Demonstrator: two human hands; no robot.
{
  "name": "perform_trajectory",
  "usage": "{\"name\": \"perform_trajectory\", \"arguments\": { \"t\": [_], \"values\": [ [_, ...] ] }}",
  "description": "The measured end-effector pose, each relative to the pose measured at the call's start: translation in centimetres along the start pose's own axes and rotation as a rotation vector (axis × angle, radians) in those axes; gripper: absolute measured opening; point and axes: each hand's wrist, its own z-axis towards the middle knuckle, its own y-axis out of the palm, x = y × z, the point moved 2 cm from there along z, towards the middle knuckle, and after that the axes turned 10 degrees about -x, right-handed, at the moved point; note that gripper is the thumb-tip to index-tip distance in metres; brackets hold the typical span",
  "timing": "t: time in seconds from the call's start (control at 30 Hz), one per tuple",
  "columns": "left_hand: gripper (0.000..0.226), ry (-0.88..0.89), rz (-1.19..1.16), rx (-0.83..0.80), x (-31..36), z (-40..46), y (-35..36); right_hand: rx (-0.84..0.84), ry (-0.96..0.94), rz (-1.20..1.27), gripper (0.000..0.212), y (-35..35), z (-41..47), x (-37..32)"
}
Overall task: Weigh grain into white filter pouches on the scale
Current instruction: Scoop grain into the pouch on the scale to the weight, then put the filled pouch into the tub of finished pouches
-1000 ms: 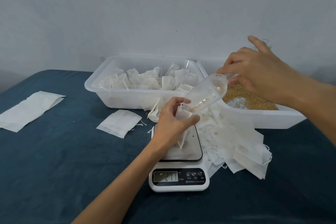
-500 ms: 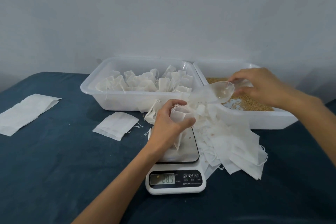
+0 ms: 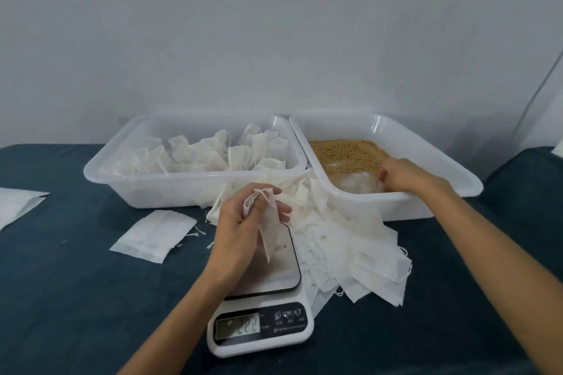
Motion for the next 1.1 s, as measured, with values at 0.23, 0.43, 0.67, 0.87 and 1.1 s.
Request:
{"name": "perform_trajectory", "arguments": {
  "t": [0.23, 0.43, 0.67, 0.87, 1.1],
  "values": [
    [0.028, 0.037, -0.007, -0.004, 0.1, 0.0, 0.7, 0.424, -0.201, 0.063, 0.017, -2.0, -4.5, -4.1],
    [0.046, 0.025, 0.051, -0.019, -0.3, 0.0, 1.1, 0.139, -0.792, 0.734, 0.035, 1.2, -13.8, -15.2],
    [0.047, -0.011, 0.068, -0.05, -1.8, 0.3, 0.6, 0.137, -0.871, 1.081, 0.006, 4.4, -12.5, -17.4],
    [0.02, 0.014, 0.136, 0.015, 0.5, 0.7, -0.4, 0.031, -0.888, 1.372, 0.019, 5.2, -11.6, -17.2],
    [0.023, -0.031, 0.204, 0.363, 5.2, 8.9, -7.8, 0.024, -0.87, 1.436, 0.017, 5.8, -11.3, -16.2]
  ]
}}
